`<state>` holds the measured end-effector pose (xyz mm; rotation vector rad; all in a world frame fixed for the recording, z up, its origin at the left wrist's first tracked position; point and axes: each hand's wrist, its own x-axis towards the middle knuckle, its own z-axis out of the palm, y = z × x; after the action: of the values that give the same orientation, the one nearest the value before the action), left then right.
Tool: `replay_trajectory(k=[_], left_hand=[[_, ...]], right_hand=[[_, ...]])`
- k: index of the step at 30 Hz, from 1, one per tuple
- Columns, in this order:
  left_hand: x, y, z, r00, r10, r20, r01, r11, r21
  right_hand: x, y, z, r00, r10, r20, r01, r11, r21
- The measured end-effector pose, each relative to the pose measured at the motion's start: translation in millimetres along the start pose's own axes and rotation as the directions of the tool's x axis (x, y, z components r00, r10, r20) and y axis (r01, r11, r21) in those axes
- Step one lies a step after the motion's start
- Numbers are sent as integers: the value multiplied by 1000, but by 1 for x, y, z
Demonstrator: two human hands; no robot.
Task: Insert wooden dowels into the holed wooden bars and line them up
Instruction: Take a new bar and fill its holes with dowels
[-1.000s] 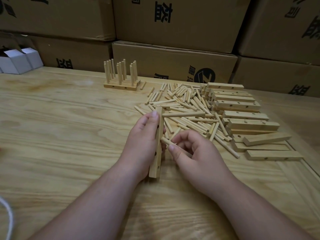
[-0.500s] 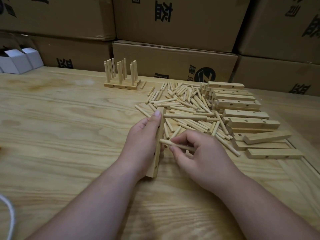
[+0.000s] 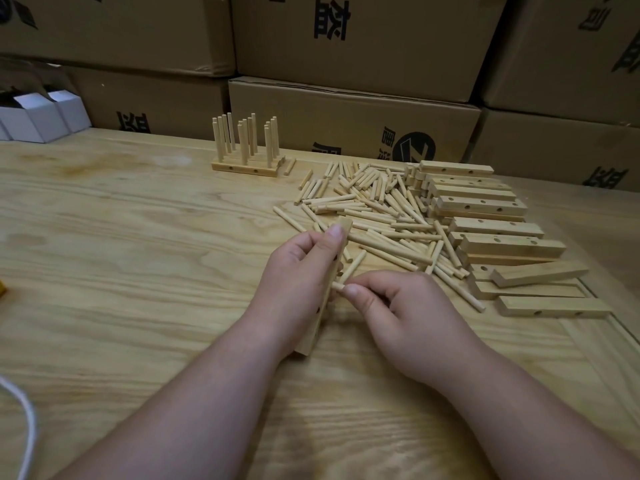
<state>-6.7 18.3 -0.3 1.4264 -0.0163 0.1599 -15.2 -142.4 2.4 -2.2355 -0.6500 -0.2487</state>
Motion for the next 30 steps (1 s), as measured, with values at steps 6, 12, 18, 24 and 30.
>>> replay_trajectory(k=[6,12,18,24,30], left_hand=[[3,-2,-2,995,-51,86,48,998,39],[9,-5,-5,994,-101,-30,97,990,-103],[8,-4,-5,995,-97,-26,94,990,-109],[10,-4,-6,994,-104,-41,98,985,-140],[16,-1,-8,965,-171,-197,99,938,-332]], right_hand=[[0,2,2,977,100,-189,-59,976,210],[-1,9,-3,964,173,-201,-100,939,330],[2,7,-5,983,-39,-180,70,984,166],[6,9,0,979,-50,-197,100,962,254],[11,17,4,996,80,34,-80,997,-16]])
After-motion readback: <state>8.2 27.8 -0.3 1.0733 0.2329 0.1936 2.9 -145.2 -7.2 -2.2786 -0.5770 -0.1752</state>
